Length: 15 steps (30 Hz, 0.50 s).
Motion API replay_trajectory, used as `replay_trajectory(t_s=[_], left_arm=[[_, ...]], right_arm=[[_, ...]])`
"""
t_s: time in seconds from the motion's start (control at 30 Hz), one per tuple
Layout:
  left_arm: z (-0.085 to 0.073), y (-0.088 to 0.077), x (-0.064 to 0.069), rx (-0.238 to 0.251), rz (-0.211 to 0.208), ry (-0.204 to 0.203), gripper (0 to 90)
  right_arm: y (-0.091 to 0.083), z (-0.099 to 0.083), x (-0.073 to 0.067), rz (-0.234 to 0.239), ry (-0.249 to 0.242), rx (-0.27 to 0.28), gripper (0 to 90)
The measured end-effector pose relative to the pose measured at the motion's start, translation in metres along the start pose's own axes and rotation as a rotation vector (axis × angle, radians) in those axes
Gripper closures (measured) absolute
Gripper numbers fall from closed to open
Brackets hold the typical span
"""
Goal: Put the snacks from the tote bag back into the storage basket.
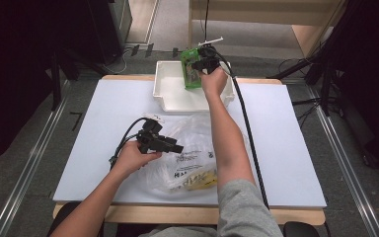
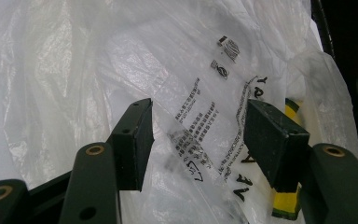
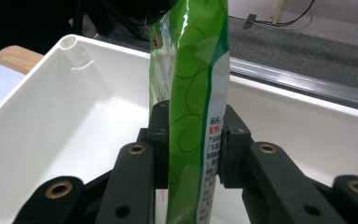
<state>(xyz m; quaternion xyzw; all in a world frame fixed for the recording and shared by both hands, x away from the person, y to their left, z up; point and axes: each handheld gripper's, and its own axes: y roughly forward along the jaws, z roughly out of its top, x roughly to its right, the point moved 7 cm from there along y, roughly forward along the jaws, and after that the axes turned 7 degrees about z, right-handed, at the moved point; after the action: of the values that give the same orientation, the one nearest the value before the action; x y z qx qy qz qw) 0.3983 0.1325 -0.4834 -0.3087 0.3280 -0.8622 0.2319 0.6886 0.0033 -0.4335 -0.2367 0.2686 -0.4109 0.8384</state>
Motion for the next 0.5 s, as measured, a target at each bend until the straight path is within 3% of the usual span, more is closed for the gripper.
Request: replay_trajectory(t_s=[0.5], left_arm=[[-0.0020, -0.0002, -0.0041, 0.005, 0.006, -0.028, 43.8]], right_arm=[[0.0082, -0.0086, 0.0092, -0.001, 0.027, -0.049, 62.2]])
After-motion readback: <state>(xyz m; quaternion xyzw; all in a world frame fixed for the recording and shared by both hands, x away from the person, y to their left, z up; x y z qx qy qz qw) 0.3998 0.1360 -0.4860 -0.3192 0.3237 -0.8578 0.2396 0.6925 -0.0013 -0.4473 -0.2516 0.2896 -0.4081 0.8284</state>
